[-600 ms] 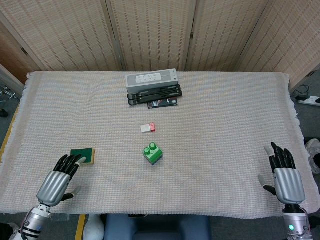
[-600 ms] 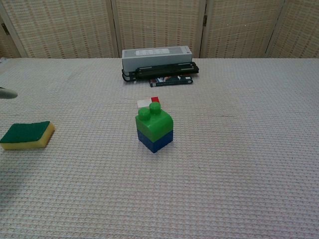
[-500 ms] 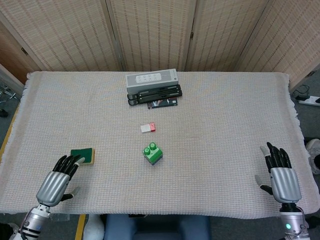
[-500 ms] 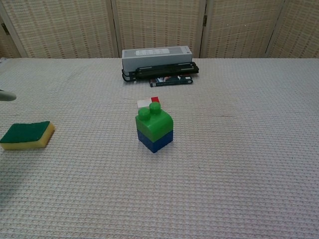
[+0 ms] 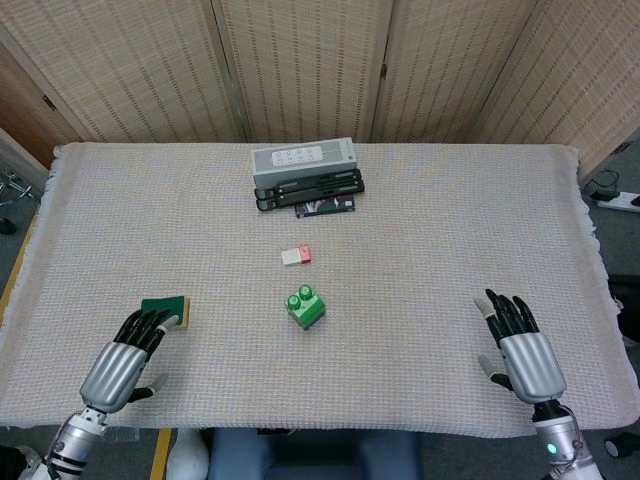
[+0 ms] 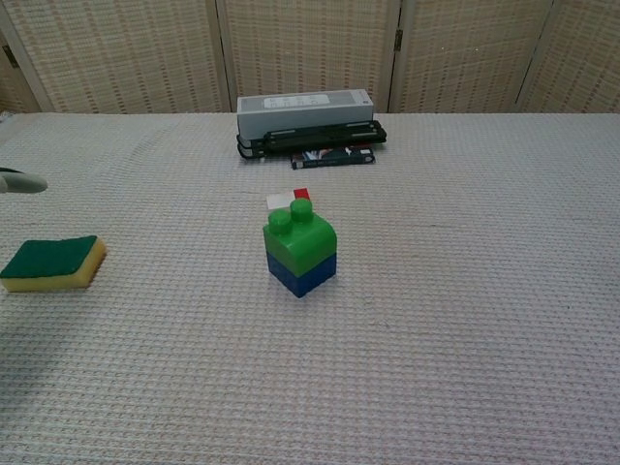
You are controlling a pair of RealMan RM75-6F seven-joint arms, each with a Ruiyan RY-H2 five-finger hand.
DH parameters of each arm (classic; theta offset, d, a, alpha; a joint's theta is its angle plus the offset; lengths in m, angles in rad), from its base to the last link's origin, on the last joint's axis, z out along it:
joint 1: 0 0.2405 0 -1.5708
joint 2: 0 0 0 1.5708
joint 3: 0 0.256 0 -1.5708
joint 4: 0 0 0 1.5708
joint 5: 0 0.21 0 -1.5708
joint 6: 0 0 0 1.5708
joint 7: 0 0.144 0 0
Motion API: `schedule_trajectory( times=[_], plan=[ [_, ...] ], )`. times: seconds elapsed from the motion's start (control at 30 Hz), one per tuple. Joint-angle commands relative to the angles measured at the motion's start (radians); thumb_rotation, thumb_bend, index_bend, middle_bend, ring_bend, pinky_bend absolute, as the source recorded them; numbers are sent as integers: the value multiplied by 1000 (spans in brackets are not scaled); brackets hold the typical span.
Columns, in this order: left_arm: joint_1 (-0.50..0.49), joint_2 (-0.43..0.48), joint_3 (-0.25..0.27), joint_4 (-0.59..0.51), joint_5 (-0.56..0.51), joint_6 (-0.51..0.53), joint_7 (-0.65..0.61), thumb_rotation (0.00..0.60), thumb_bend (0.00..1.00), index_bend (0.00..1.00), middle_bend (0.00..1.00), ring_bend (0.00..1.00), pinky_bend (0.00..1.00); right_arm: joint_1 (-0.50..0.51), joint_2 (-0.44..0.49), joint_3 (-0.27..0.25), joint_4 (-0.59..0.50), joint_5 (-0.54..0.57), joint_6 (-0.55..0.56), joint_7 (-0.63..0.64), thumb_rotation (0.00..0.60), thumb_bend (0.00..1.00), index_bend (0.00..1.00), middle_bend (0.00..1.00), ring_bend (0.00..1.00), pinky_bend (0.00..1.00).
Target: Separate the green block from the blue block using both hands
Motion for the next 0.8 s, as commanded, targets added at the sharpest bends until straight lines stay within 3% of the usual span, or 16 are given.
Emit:
schedule_trajectory(
  times=[0.03, 0.17, 0.3, 0.43, 0.67, 0.8],
  plan=[
    [-5, -9, -7, 5, -16, -12, 21, 600, 342, 95, 80, 0, 15, 112, 44, 55, -108, 5, -134, -135, 600, 365, 0, 0, 74, 0],
    [-6, -17, -18, 10, -44, -21, 42, 600, 342, 99, 80, 0, 16, 209, 79, 120, -206, 65, -249, -210, 600, 365, 0, 0, 187, 19],
    [-2, -13, -24, 13, -65, -21, 34, 600, 341, 100, 80, 0, 18, 306, 105, 178, -274, 145, -358, -295, 600, 360, 0, 0, 320, 139],
    [0, -11, -25, 16, -66, -15, 29, 600, 342, 99, 80, 0, 22, 404, 105, 220, -309, 261, -449, -401, 600, 351, 0, 0, 363, 183],
    [-6, -19, -33, 25, -82, -26, 34, 600, 335, 99, 80, 0, 22, 537, 51, 228, -271, 434, -526, -519, 600, 349, 0, 0, 375, 185],
    [-12, -24, -41, 32, -92, -35, 22, 600, 267, 101, 80, 0, 26, 602, 18, 218, -237, 508, -558, -547, 600, 342, 0, 0, 384, 187]
  ],
)
